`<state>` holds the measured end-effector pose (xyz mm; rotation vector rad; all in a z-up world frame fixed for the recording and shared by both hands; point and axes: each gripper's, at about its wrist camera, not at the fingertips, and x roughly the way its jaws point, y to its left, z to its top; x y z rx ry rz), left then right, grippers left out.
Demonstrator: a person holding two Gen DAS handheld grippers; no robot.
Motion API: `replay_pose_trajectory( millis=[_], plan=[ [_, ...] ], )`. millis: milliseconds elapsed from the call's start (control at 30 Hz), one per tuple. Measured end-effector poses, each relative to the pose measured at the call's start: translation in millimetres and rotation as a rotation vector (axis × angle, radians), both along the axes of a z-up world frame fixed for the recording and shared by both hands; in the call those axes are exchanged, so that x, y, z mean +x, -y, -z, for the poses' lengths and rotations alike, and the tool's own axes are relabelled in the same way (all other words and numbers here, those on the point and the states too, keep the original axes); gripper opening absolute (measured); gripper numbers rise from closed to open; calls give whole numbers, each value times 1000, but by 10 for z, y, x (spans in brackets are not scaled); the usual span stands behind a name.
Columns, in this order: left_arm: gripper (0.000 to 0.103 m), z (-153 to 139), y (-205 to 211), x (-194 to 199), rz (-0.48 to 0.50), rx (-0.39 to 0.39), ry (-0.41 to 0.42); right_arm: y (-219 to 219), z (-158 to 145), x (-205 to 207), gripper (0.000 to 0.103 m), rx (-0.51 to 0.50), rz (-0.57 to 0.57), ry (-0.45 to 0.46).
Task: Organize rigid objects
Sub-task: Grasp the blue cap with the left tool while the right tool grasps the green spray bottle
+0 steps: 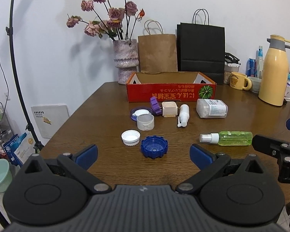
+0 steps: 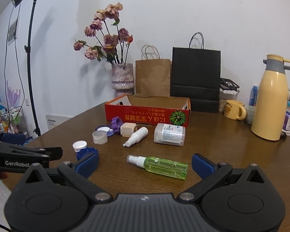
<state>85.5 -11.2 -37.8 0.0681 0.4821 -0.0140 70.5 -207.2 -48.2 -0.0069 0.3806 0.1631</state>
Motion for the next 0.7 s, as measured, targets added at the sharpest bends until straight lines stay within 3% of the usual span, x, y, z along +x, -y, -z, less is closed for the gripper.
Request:
replay_pose_trajectory(
  millis=[700],
  plan=[
    [103, 316, 67, 659, -5, 0, -124, 66, 320, 697, 103, -42, -3, -129]
  ],
)
